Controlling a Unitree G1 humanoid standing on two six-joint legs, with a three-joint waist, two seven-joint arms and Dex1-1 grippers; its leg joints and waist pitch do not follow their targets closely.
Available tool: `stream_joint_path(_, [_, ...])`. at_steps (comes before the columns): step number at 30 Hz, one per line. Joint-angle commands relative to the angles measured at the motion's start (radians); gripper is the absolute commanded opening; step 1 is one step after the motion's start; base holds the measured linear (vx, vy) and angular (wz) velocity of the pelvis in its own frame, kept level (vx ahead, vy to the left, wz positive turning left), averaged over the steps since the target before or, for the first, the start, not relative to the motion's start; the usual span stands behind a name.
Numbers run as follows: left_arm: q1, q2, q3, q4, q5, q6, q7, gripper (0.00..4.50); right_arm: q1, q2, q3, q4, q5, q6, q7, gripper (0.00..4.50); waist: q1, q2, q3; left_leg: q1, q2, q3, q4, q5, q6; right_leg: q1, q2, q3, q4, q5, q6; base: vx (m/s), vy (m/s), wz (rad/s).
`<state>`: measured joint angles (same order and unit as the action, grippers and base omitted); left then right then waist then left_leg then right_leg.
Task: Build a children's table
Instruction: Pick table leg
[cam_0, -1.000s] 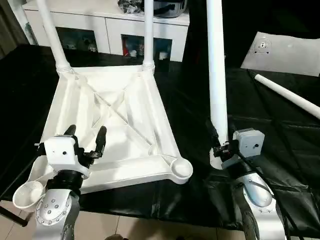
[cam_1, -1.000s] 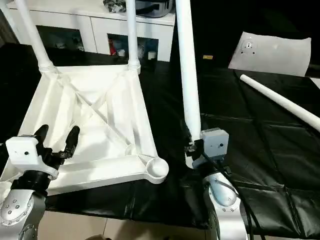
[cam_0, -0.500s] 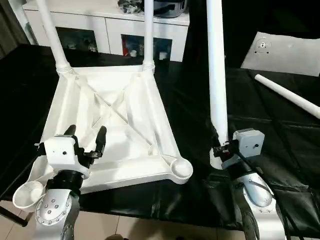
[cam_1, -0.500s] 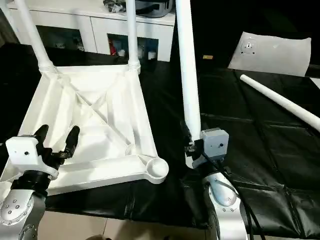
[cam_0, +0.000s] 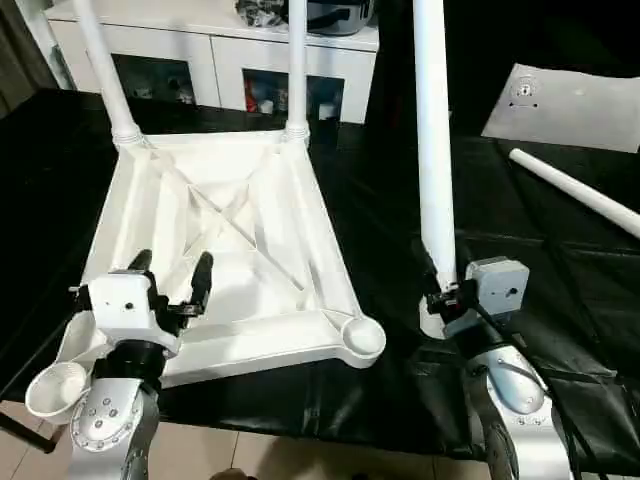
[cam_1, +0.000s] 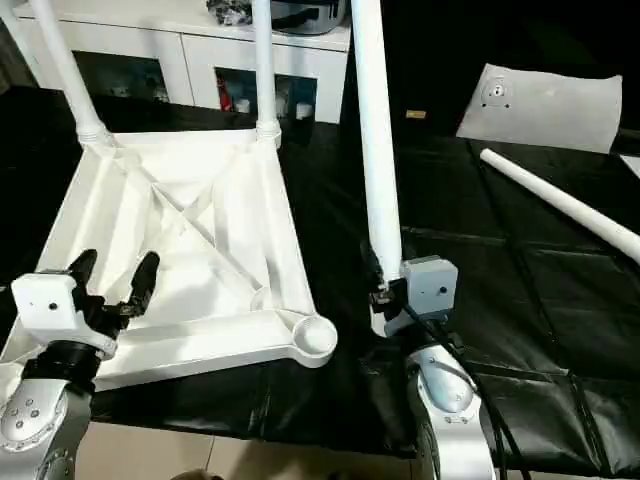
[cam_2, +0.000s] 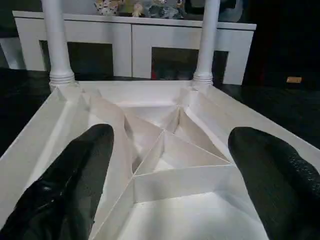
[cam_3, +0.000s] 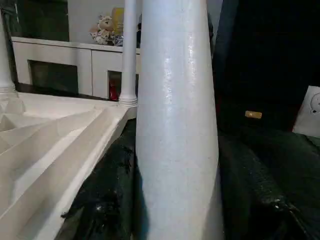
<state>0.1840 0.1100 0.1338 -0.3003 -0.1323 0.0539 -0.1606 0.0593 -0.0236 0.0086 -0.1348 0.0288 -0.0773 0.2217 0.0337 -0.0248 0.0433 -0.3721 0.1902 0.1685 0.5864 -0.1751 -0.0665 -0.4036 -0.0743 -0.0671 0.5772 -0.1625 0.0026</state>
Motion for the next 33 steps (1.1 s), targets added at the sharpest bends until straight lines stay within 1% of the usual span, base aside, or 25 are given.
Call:
stream_joint_path(1, [-0.007,0.0,-0.002,0.005,0.0,-0.009,0.0,4.09,-0.009,-0.004,-0.001,0.001,0.008,0.006,-0.002,1.85,0.001,0.007,-0.039,0.012,0.029,-0.02,-0.086,-0.491,-0.002,0.018,-0.047,0.037,-0.094,-0.512,-0.016,0.0,0.0,0.0])
stream_joint_path(33, [-0.007,0.0,-0.002,0.005,0.0,-0.009,0.0,4.09,-0.009,-0.004,-0.001,0.001,0.008,0.006,-0.002,1.85,0.003,0.006,-0.04,0.012,0.03,-0.019,-0.085,-0.48,0.001,0.019,-0.047,0.037,-0.092,-0.502,-0.019,0.0,0.0,0.0])
